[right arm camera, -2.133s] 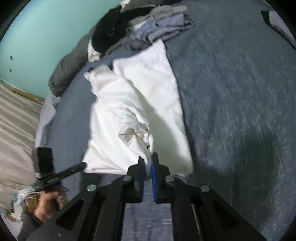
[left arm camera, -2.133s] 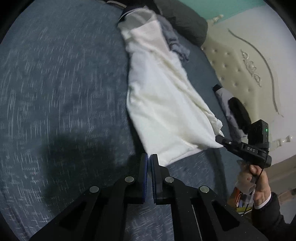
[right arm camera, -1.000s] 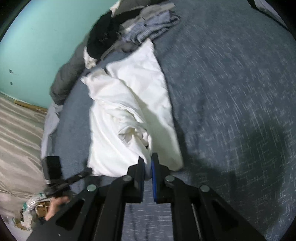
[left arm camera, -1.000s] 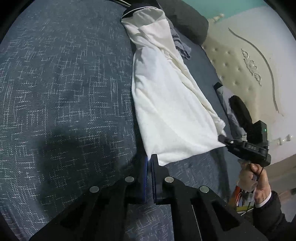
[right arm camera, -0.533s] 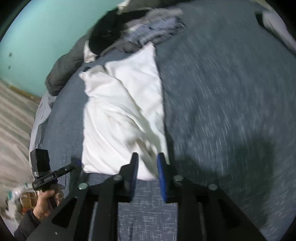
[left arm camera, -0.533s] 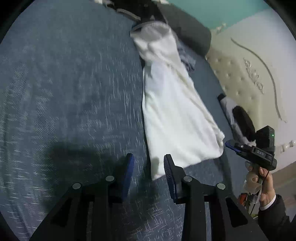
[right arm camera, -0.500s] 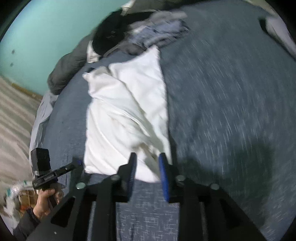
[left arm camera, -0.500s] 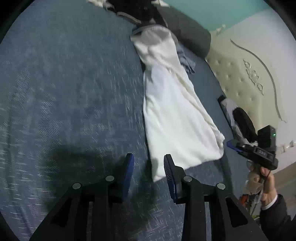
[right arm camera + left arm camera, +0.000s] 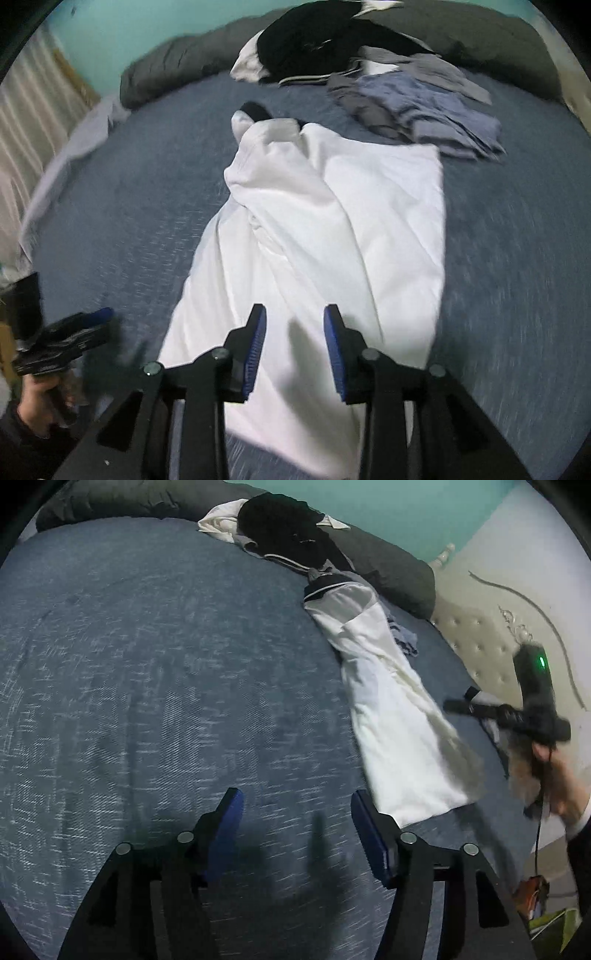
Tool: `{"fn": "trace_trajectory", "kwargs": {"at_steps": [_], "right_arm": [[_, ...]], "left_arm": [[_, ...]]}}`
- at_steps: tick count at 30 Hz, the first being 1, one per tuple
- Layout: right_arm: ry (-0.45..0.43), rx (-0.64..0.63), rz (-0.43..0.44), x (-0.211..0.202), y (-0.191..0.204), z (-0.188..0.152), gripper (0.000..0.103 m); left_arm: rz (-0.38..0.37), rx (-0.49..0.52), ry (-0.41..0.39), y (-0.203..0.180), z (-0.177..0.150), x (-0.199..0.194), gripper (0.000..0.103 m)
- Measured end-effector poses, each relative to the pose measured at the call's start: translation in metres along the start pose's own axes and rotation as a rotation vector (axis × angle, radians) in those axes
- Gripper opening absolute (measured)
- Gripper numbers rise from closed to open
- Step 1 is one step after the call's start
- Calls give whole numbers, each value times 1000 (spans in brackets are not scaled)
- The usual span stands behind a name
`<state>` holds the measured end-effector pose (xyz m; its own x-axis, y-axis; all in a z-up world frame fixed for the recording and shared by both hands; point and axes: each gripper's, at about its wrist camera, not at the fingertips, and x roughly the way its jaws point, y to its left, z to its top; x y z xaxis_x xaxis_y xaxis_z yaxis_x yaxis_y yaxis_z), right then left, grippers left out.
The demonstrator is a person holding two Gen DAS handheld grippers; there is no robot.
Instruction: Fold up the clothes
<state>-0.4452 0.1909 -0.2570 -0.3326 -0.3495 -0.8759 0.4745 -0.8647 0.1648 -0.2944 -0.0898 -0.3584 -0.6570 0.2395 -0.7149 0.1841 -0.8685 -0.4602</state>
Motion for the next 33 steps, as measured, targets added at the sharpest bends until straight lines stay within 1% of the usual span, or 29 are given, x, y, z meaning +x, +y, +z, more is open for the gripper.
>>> {"fn": "trace_trajectory", "kwargs": {"at_steps": [3,7,13,15,18,20,21,23,24,29,33], "right_arm": [[11,-60,-47,17,10,12,32],[21,-118,-96,35,20,20,32],[36,-205,-170,62,34,32,32],[41,-234,-195,71,38,36,32],[38,-256,-207,77,41,37,32],[30,-258,-200,80,38,38,27],[28,-262,-204,81,37,38,19],[12,-265,-202,80,35,39,11],[2,-266,-198,79,34,40,10],[-82,-133,-145,55,4,50,8],[-126,54,-115,41,-41,63,8]], "left_arm": [[17,7,7,6,-2,0,69],[1,-4,-15,9,-1,-6,76],[-19,-9,-45,11,2,-15,76],[-11,2,-49,10,3,-17,76],[-28,-12,-48,13,3,-17,76],[-24,-9,-47,13,2,-17,76],[-26,-6,-45,12,2,-16,76],[-25,0,-42,11,2,-15,76],[-24,3,-42,11,2,-15,76],[-23,-5,-40,15,2,-15,77],[-21,-6,-41,16,2,-16,77]]}}
